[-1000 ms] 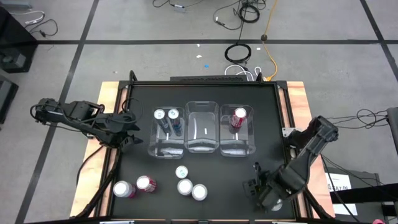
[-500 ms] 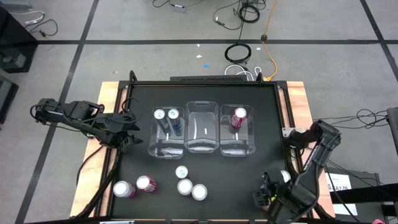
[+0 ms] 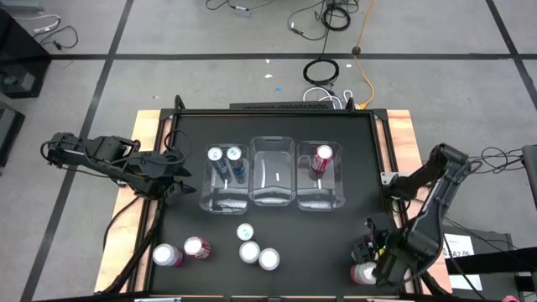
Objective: Sort soda cans
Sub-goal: Put the bottom right red soda can into the right transparent bin
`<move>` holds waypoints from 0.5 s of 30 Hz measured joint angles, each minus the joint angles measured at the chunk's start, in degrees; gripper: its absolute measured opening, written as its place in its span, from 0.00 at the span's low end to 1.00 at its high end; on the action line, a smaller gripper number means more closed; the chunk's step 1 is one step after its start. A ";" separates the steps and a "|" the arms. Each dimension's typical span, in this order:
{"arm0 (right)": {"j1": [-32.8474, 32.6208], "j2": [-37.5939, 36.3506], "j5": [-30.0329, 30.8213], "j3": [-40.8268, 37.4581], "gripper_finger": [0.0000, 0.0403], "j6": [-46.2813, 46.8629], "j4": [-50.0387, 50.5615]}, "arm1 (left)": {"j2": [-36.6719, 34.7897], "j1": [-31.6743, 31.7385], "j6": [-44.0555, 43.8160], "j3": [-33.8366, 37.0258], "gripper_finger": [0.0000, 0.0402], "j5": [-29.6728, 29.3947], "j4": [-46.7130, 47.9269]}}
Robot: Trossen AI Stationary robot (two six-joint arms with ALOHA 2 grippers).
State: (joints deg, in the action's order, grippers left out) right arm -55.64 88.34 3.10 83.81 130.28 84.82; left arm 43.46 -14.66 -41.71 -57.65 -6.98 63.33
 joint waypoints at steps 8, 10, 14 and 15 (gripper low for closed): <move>0.02 -9.35 -3.48 -12.98 0.75 1.07 -5.34 | 0.00 0.00 -1.75 0.00 0.81 -0.53 0.02; 0.02 -10.94 -3.46 -15.80 0.75 1.09 -7.22 | 0.00 0.00 -2.71 0.00 0.81 -0.80 0.03; 0.02 -13.16 -3.39 -20.10 0.75 1.09 -8.44 | 0.00 0.02 -3.02 0.00 0.81 -1.77 0.04; 0.02 -13.56 -3.42 -20.85 0.75 1.09 -8.44 | 0.00 0.02 -3.04 0.00 0.81 -1.81 0.04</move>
State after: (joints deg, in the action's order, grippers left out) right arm -55.61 74.78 -0.32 62.96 131.37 76.38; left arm 43.46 -14.63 -44.75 -57.65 -8.80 63.37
